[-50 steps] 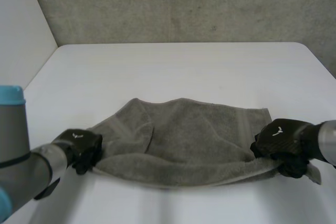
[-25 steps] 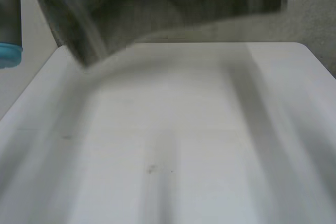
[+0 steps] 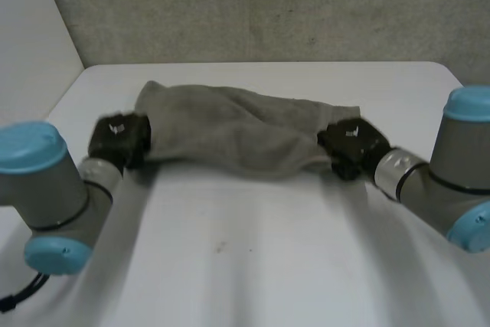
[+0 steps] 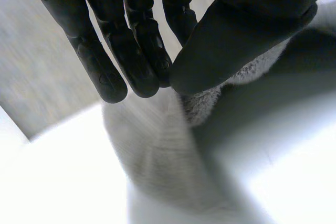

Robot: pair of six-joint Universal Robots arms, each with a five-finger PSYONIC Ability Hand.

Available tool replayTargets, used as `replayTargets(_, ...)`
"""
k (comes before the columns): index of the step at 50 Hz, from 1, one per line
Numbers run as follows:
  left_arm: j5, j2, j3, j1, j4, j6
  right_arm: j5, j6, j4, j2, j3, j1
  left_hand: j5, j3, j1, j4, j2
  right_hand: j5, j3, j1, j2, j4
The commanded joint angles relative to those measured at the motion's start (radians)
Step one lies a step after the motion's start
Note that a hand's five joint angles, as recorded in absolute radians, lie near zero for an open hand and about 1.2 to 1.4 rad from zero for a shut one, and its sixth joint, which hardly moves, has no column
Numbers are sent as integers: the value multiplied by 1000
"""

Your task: Fold the laundry

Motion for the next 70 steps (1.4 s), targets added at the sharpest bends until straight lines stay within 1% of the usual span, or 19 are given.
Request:
replayTargets(1, 1, 47, -67, 8, -152, 152, -1, -63, 154, -48, 67, -42, 184, 180, 207, 179, 178, 230, 213, 439, 220, 204)
replayTargets(7, 11, 112, -81, 24, -194, 152, -29, -69, 209, -129, 131, -92, 184, 180, 207, 179, 178, 230, 213, 439, 220, 204)
replayTargets(13, 37, 102, -76, 31, -192, 153, -110, -54, 199, -154, 171, -181, 184, 180, 207, 179, 178, 230, 213, 439, 220, 204)
replayTargets(15, 45, 89, -76, 36, -192, 153, -123, -53, 196, -157, 171, -200, 97, 92, 119, 91, 90, 230, 213, 439, 220, 204)
replayTargets(17, 65, 56, -77, 50, -192, 153, -129, -53, 196, -157, 167, -217, -210, -215, -187, -215, -216, 230, 213, 439, 220, 204)
replayTargets(18, 65, 55, -77, 50, -192, 153, -129, -53, 196, -157, 167, -217, -212, -216, -189, -217, -218, 230, 213, 439, 220, 204)
replayTargets(20, 82, 39, -82, 51, -192, 155, -130, -51, 195, -142, 168, -220, -431, -436, -408, -436, -437, 230, 213, 439, 220, 204)
replayTargets(27, 84, 32, -85, 59, -194, 153, -135, -37, 193, -129, 168, -219, -455, -460, -433, -461, -461, 230, 213, 439, 220, 204)
replayTargets(48, 73, 0, -85, 119, -141, 161, -144, -36, 190, -131, 159, -248, -417, -422, -394, -422, -423, 230, 213, 439, 220, 204)
replayTargets(52, 74, -1, -87, 148, -111, 161, -144, -36, 193, -131, 159, -247, -134, -138, -111, -139, -140, 230, 213, 439, 220, 204)
replayTargets(53, 74, -1, -87, 148, -111, 161, -144, -36, 193, -131, 159, -247, -133, -137, -110, -138, -139, 230, 213, 439, 220, 204)
replayTargets(55, 73, 5, -88, 149, -117, 164, -142, -39, 195, -136, 158, -245, 182, 178, 205, 177, 176, 230, 213, 439, 220, 204)
replayTargets(59, 73, 28, -94, 151, -126, 167, -138, -51, 201, -143, 156, -247, 184, 180, 207, 179, 178, 230, 213, 439, 220, 204)
replayTargets(64, 71, 135, -108, 152, -233, 221, -130, -97, 271, -177, 144, -247, 184, 180, 207, 179, 178, 230, 213, 439, 220, 204)
replayTargets(65, 71, 184, -120, 152, -350, 280, -130, -97, 271, -177, 144, -247, 184, 180, 207, 179, 178, 230, 213, 439, 220, 204)
replayTargets(66, 71, 184, -120, 152, -352, 281, -129, -131, 318, -203, 139, -243, 184, 180, 207, 179, 178, 230, 213, 439, 220, 204)
replayTargets(68, 68, 255, -139, 151, -564, 386, -127, -175, 380, -233, 138, -239, 184, 180, 207, 179, 178, 230, 213, 439, 220, 204)
replayTargets(69, 68, 255, -139, 151, -565, 387, -127, -233, 455, -258, 144, -236, 184, 180, 207, 179, 178, 230, 213, 439, 220, 204)
replayTargets(70, 68, 288, -145, 151, -657, 426, -127, -234, 455, -258, 144, -236, 184, 180, 207, 179, 178, 230, 213, 439, 220, 204)
